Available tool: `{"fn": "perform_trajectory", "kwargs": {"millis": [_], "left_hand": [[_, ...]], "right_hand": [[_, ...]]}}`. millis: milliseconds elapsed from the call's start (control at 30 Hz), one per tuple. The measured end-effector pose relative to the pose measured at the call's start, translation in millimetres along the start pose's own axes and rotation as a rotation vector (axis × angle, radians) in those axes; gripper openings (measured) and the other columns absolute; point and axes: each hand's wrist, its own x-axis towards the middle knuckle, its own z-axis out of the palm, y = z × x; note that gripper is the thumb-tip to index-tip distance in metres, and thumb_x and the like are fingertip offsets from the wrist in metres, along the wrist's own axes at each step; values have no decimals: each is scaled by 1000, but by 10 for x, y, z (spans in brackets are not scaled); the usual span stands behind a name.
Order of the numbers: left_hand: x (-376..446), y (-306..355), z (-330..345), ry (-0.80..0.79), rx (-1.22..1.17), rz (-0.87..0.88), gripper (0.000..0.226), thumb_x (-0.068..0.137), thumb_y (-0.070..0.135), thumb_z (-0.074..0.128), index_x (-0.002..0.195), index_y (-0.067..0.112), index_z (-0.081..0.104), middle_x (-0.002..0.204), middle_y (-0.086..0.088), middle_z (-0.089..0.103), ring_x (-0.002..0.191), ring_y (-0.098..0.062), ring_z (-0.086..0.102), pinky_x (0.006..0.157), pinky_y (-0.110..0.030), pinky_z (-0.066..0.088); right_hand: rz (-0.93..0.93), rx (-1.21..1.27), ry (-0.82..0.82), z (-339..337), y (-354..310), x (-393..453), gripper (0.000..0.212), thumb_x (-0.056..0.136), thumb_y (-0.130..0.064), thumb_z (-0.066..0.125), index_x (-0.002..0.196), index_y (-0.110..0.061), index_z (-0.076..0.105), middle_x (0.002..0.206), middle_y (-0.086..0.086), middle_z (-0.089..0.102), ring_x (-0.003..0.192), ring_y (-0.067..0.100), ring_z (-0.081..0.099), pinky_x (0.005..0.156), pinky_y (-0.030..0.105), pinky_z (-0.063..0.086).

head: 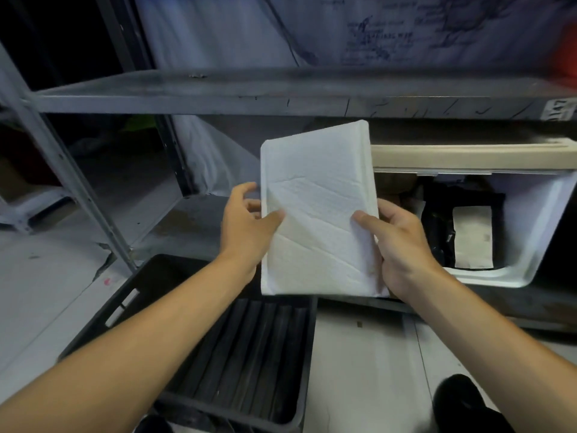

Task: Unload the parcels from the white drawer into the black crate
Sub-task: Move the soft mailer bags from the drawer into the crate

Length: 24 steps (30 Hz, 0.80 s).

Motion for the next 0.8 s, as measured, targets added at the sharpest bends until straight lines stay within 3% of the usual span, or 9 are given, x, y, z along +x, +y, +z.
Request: {"fn": "perform_trajectory", "kwargs": {"millis": [100, 167, 233, 300, 400, 533, 667, 733, 800], "left_hand": [[-108, 31, 73, -171, 169, 82, 59, 85, 41, 79, 134, 42, 47, 140, 11, 42, 125, -9, 49, 103, -33, 45], [-213, 96, 158, -362, -23, -2, 78, 78, 61, 77, 145, 34, 46, 143, 10, 49, 129, -10, 51, 107, -35, 44], [-266, 140, 229, -424, -290, -118, 81, 76, 59, 79, 142, 21, 51, 130, 0, 66, 119, -18, 65, 101, -43, 53], [-275, 151, 252, -324, -482, -207, 56, 86, 40, 77, 130, 10, 60, 116, -11, 74, 107, -28, 73, 93, -46, 58], [-212, 64, 154, -139, -498, -239, 26, 102, 21, 59, 122, 6, 65, 108, -12, 77, 99, -29, 75, 90, -47, 59], [-124, -37, -59, -120, -454, -230, 26, 105, 22, 54, 120, 6, 66, 109, -12, 77, 101, -30, 74, 91, -49, 58], [-71, -140, -283, -117, -389, -242, 26, 104, 24, 56, 121, 8, 67, 110, -11, 77, 101, -28, 74, 90, -49, 59], [-65, -227, -388, -143, -354, -250, 28, 104, 25, 55, 123, 7, 66, 111, -11, 76, 101, -29, 74, 89, -50, 59], [-64, -326, -482, -154, -300, -266, 30, 105, 28, 52, 125, 8, 64, 112, -10, 76, 101, -28, 74, 87, -48, 60]], "right_hand": [[-148, -22, 12, 59, -47, -63, 20, 95, -8, 68, 112, -18, 72, 108, -1, 77, 102, 20, 74, 92, 44, 59], [-253, -117, -89, 162, -58, -159, 26, 92, -9, 72, 115, -21, 72, 110, -3, 76, 104, 17, 72, 90, 40, 60], [-318, -214, -228, 288, 1, -264, 34, 89, -5, 75, 119, -22, 73, 114, -6, 75, 109, 11, 70, 94, 34, 57], [-368, -371, -299, 378, 110, -326, 40, 88, 0, 72, 121, -21, 73, 122, -11, 70, 115, 4, 64, 102, 31, 52], [-348, -550, -377, 402, 187, -328, 45, 90, -3, 68, 127, -27, 70, 141, -17, 53, 133, -6, 45, 113, 19, 36], [-286, -622, -189, 332, 234, -193, 46, 94, -14, 67, 137, -28, 61, 145, -12, 44, 139, 4, 40, 116, 24, 29], [18, -395, -93, 227, 227, -80, 48, 99, -18, 62, 143, -32, 50, 128, -8, 66, 110, 8, 64, 90, 32, 52], [105, -370, -135, 261, 234, -106, 38, 99, -11, 61, 130, -31, 53, 103, -4, 74, 85, 8, 70, 67, 26, 52], [123, -400, -149, 349, 286, -127, 32, 97, -4, 61, 122, -23, 59, 97, 2, 74, 80, 15, 71, 59, 30, 53]]}}
